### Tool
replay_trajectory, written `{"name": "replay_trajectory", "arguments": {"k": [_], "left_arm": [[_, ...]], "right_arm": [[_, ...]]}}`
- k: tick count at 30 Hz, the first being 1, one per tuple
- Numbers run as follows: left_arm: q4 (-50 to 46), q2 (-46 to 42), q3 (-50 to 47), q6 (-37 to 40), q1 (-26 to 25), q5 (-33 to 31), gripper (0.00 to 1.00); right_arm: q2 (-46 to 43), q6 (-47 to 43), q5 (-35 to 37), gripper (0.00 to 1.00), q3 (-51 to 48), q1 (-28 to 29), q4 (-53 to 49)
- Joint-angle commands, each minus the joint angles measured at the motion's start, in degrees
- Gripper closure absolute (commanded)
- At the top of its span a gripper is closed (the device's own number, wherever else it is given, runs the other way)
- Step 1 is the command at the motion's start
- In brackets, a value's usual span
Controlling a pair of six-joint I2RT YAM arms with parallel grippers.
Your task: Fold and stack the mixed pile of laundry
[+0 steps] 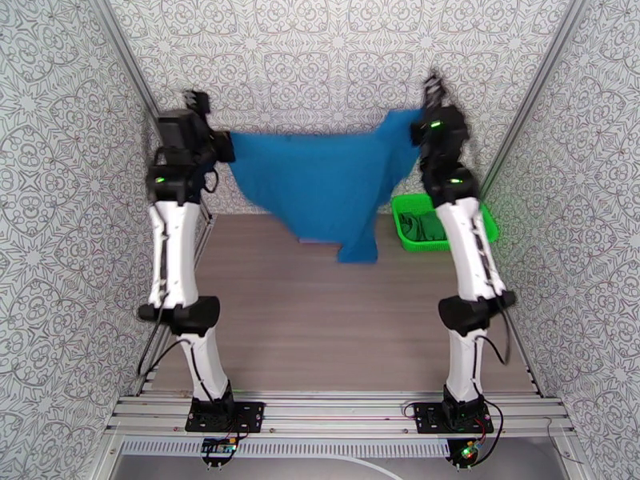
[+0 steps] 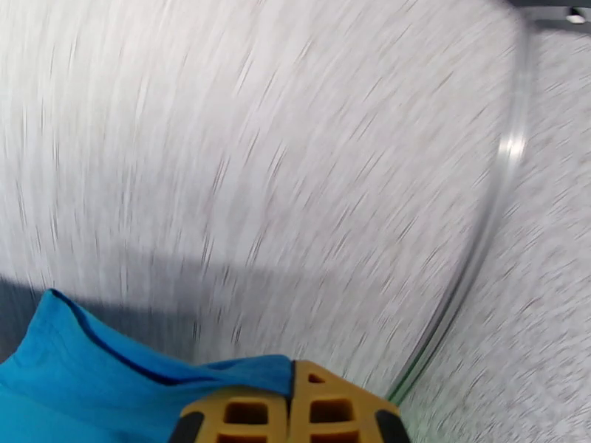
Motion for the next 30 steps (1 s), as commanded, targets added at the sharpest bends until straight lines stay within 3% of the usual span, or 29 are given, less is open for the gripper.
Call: {"name": "replay_trajectory", "arguments": {"k": [1, 5, 7, 11, 16, 18, 21, 25, 30], "left_arm": [[10.5, -10.5, -7.9, 1.0, 1.6, -0.3, 1.0], [20.7, -24.0, -38.4, -0.2, 0.7, 1.0, 1.0], [27.5, -32.3, -57.9, -0.1, -1.2, -1.6, 1.0], [35.6, -43.0, -89.9, -4.0, -3.3, -7.2, 1.0], [36.3, -49.0, -115.7, -15.7, -10.1, -14.9, 1.0], [31.5, -51.1, -119.0, -19.4, -16.8, -22.3, 1.0], [23.0, -54.5, -120.1, -24.8, -25.2, -28.5, 1.0], [14.3, -59.0, -121.1, -34.9, -29.6, -26.4, 1.0], [5.3, -64.4, -124.2, -45.4, -31.8, -25.0, 1.0]], "right_arm": [[-8.3, 1.8, -1.5, 1.0, -2.7, -0.4, 5.4], [-22.5, 3.0, -4.1, 1.0, -33.6, 0.0, 9.9], [-30.1, 2.8, -5.9, 1.0, -52.6, 1.1, 14.9], [-39.6, 6.0, -4.9, 1.0, -82.0, 4.0, 14.8], [-50.8, 20.0, -2.8, 1.0, -111.0, 9.9, 9.5], [-55.8, 25.7, -1.8, 1.0, -116.5, 12.4, 4.3], [-63.3, 31.8, -1.2, 1.0, -118.8, 14.8, -6.4], [-69.5, 36.9, -3.5, 1.0, -114.9, 15.1, -21.1], [-67.2, 40.7, -13.4, 1.0, -108.5, 15.1, -31.6]]}}
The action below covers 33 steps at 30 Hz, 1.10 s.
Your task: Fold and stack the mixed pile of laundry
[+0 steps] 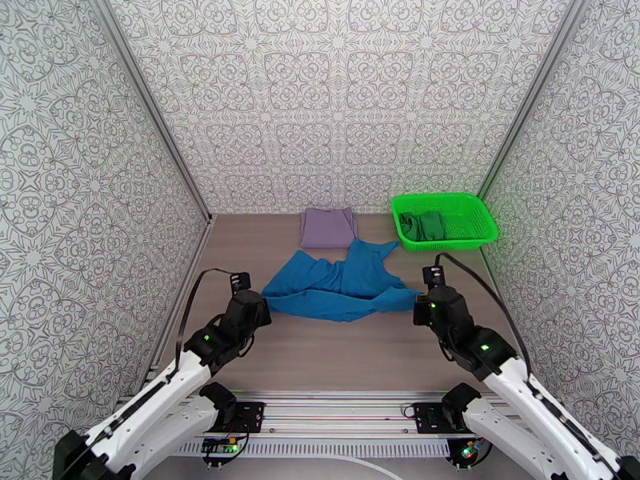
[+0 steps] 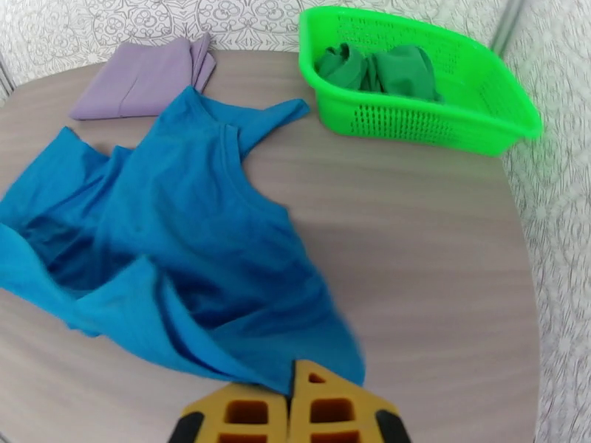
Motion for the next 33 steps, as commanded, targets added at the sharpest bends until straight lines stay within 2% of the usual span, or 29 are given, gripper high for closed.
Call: {"name": "replay_trajectory", "arguments": {"k": [1, 4, 6, 8, 11, 14, 17, 21, 22, 23, 25, 27, 28, 29, 31, 33], "left_arm": [[-10.1, -3.2, -2.1, -10.3, -0.5, -0.1, 1.0], [-12.9, -4.5, 1.3, -8.9, 1.2, 1.7, 1.0], [-13.3, -3.1, 6.1, -4.8, 4.5, 4.1, 1.0], [-13.0, 0.8, 12.7, 0.7, 10.1, 8.5, 1.0], [-11.2, 10.5, 25.5, 9.7, 20.6, 18.4, 1.0], [-11.1, 24.5, 42.2, 17.3, 27.9, 24.2, 1.0], [-12.4, 40.2, 62.0, 21.9, 32.6, 28.3, 1.0], [-16.6, 60.5, 95.0, 22.9, 37.6, 33.1, 1.0], [-18.9, 66.0, 104.7, 22.4, 38.7, 35.4, 1.0], [-20.9, 70.6, 113.8, 21.6, 39.5, 36.8, 1.0], [-23.5, 79.8, 132.4, 19.6, 41.3, 40.9, 1.0], [-19.9, 82.2, 137.6, 16.8, 43.0, 43.3, 1.0], [-15.5, 80.5, 134.6, 15.4, 43.9, 44.3, 1.0], [-11.5, 78.2, 130.4, 14.4, 44.7, 44.7, 1.0], [-1.8, 71.9, 120.2, 13.8, 45.9, 44.2, 1.0], [2.9, 68.7, 116.8, 13.7, 46.7, 43.5, 1.0]], "right_arm": [[3.2, 4.8, -9.0, 1.0, 4.0, 0.4, -11.2], [6.7, 3.1, -11.4, 1.0, 8.4, 0.4, -13.3], [9.2, 0.8, -8.6, 1.0, 12.8, 0.3, -14.0], [12.9, -3.2, -4.1, 1.0, 18.7, 0.3, -13.3], [22.1, -10.9, 1.4, 1.0, 31.2, -2.3, -10.8], [35.5, -18.5, 0.0, 1.0, 47.6, -7.6, -6.9], [52.7, -23.8, -0.7, 1.0, 71.1, -11.7, -7.0], [80.3, -28.3, -0.4, 1.0, 121.6, -14.9, -13.2], [86.1, -29.1, 0.1, 1.0, 132.2, -15.5, -11.2], [86.0, -28.3, 0.2, 1.0, 130.8, -16.2, -6.3], [78.2, -25.4, -0.1, 1.0, 113.7, -17.7, 10.4], [70.7, -24.6, -0.9, 1.0, 99.8, -18.4, 27.0], [70.0, -24.2, -1.4, 1.0, 100.1, -18.9, 30.2], [71.7, -23.9, -0.8, 1.0, 105.0, -19.3, 29.1], [78.4, -24.5, -0.8, 1.0, 121.5, -20.2, 25.7], [81.0, -26.7, -1.1, 1.0, 126.9, -20.5, 29.2]]}}
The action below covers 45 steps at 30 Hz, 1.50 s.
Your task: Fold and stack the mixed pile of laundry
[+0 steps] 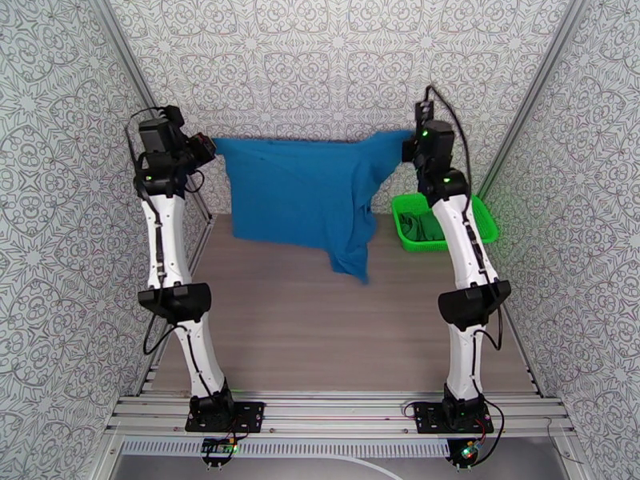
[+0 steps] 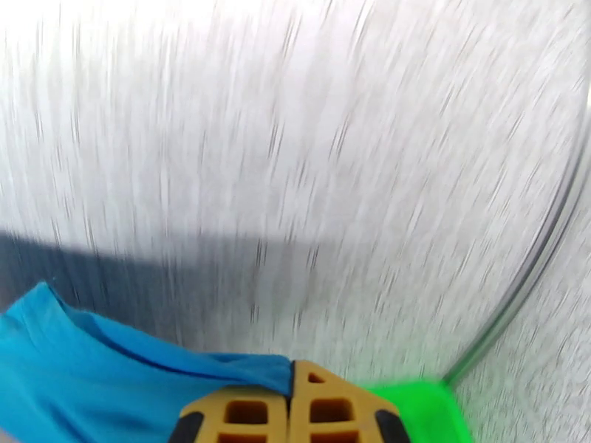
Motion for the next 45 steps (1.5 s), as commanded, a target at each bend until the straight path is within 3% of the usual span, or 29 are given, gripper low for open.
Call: {"name": "replay_trajectory", "arguments": {"k": [1, 3, 6, 10, 12, 14, 18, 22, 26, 29, 34, 39, 45], "left_arm": [[13.4, -6.7, -2.4, -2.6, 2.8, -0.3, 1.0], [13.9, -5.8, 0.7, -3.2, 3.5, 0.1, 1.0], [13.2, -4.6, 5.7, -4.1, 4.6, 0.6, 1.0], [13.9, -10.2, -3.6, 0.1, 4.2, 0.6, 1.0], [18.5, -17.4, -20.0, 4.2, 2.6, -0.9, 1.0], [25.1, -25.2, -39.9, 7.6, 0.4, -4.6, 1.0], [34.4, -39.5, -72.5, 6.8, -2.9, -12.5, 1.0], [34.0, -48.1, -88.9, 6.6, -6.7, -18.2, 1.0], [27.6, -52.9, -91.4, 7.5, -8.4, -21.3, 1.0], [21.4, -56.2, -91.4, 7.2, -9.2, -24.1, 1.0], [6.4, -61.9, -92.6, 3.8, -9.7, -26.0, 1.0], [-7.9, -66.3, -97.7, -3.4, -9.8, -24.6, 1.0], [-13.5, -69.7, -110.1, -16.3, -11.3, -17.9, 1.0]], "right_arm": [[-2.5, -2.3, 1.9, 1.0, 6.3, -2.2, 16.4], [-7.4, -1.3, 1.4, 1.0, -3.6, -2.7, 22.6], [-9.6, 0.5, 1.6, 1.0, -6.4, -3.4, 21.6], [-10.8, 1.0, -2.5, 1.0, -9.5, -3.2, 14.1], [-15.6, 0.8, -4.7, 1.0, -21.0, -2.3, 13.2], [-23.2, -0.6, -6.5, 1.0, -39.8, -0.7, 18.9], [-38.6, -0.6, -6.9, 1.0, -74.4, 3.3, 27.6], [-49.9, 3.1, -6.0, 1.0, -93.0, 5.5, 25.4], [-57.3, 4.9, -6.0, 1.0, -97.7, 5.7, 17.5], [-60.6, 4.9, -10.2, 1.0, -97.0, 5.7, 9.1], [-64.6, 7.1, -27.3, 1.0, -97.5, 5.8, -4.5], [-67.5, 17.3, -43.1, 1.0, -106.4, 8.6, -9.4], [-72.3, 29.2, -43.9, 1.0, -122.6, 17.6, -9.0]]}}
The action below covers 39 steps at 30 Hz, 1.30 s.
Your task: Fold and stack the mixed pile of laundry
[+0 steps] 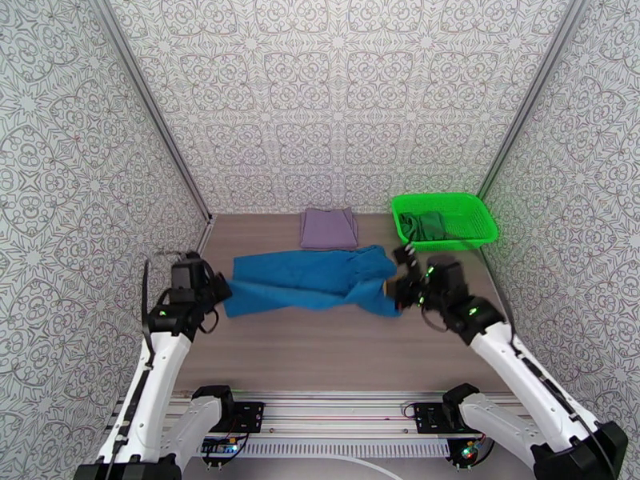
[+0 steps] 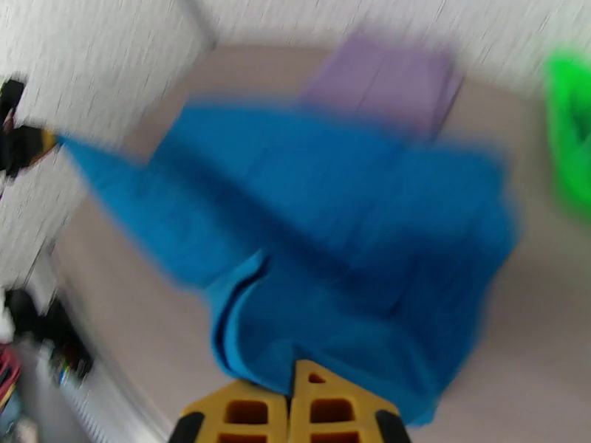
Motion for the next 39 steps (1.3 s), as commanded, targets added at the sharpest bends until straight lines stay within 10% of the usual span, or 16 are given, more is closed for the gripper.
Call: {"name": "replay_trajectory", "arguments": {"k": [1, 10, 18, 23, 29, 35, 39], "left_arm": [[-7.6, -1.9, -5.6, -10.5, -3.1, 3.2, 1.0], [-10.6, -1.5, -11.3, -21.1, -9.3, -1.8, 1.0], [-11.2, -3.9, -14.1, -24.8, -5.9, -3.4, 0.26], [-15.4, -5.0, -6.0, -22.4, -3.0, -9.3, 0.01], [-11.7, 5.5, 7.1, -11.8, 1.6, -8.2, 0.01], [-2.1, 32.4, 20.7, -5.0, 1.7, 0.6, 0.67], [0.4, 47.9, 29.2, -3.4, 0.2, 0.1, 0.73]], "right_arm": [[-2.8, 10.2, -3.8, 1.0, -6.2, 4.1, -3.8], [-1.3, 16.2, -1.9, 0.98, -12.7, 9.3, -10.1], [0.3, 15.7, -3.3, 0.41, -9.3, 9.6, -9.8], [-1.0, 14.1, 2.1, 0.25, -0.2, 9.6, -14.5], [6.8, 8.2, 14.2, 0.26, 11.5, 4.8, -16.6], [25.9, 4.6, 12.6, 0.87, 18.7, -7.2, -7.1], [41.7, 4.2, 13.2, 1.0, 25.8, -8.5, -5.7]]}}
